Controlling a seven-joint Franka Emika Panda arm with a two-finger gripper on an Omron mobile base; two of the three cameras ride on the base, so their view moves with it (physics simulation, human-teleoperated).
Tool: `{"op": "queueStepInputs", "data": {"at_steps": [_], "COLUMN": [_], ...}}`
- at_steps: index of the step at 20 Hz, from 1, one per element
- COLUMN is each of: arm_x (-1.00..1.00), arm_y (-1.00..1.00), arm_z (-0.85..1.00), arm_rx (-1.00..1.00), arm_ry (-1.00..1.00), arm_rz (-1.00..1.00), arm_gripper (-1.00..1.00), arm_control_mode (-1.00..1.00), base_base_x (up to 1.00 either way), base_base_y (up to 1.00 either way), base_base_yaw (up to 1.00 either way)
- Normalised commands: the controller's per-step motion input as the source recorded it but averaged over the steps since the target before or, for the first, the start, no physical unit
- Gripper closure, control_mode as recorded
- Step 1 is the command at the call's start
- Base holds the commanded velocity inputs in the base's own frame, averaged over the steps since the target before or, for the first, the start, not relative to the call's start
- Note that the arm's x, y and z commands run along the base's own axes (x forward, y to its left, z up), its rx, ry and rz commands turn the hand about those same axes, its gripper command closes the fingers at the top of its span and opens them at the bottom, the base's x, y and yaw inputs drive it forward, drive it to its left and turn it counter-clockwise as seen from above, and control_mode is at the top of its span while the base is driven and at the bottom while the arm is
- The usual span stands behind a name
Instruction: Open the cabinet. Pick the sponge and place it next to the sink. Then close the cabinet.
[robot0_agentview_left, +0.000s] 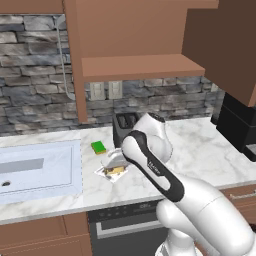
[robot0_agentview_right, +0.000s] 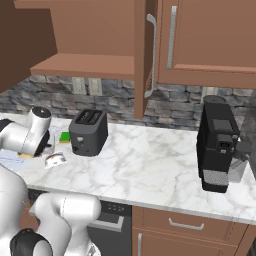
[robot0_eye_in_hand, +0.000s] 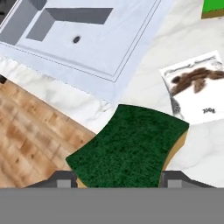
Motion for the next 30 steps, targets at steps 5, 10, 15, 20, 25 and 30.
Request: {"op": "queueStepInputs", "data": {"at_steps": [5, 10, 15, 20, 25, 30], "arm_x": [0.16, 0.28, 0.34, 0.23, 0.12, 0.03], "arm_y": [0.17, 0.03, 0.0, 0.08, 0.26, 0.26], "arm_z": [-0.17, -0.18, -0.11, -0.04, -0.28, -0.37], "arm_rx": [-0.05, -0.08, -0.08, -0.06, -0.04, -0.02], "arm_ry": [0.02, 0.04, 0.03, 0.03, 0.01, 0.0], "arm_rz": [-0.15, -0.04, -0.02, -0.01, 0.0, 0.0], "arm_gripper": [1.0, 1.0, 1.0, 1.0, 1.0, 1.0], "arm_control_mode": [-1.0, -1.0, -1.0, -1.0, -1.0, -1.0], "base_base_x": [0.0, 0.0, 0.0, 0.0, 0.0, 0.0], "base_base_y": [0.0, 0.0, 0.0, 0.0, 0.0, 0.0], "base_base_yaw": [0.0, 0.0, 0.0, 0.0, 0.0, 0.0]}}
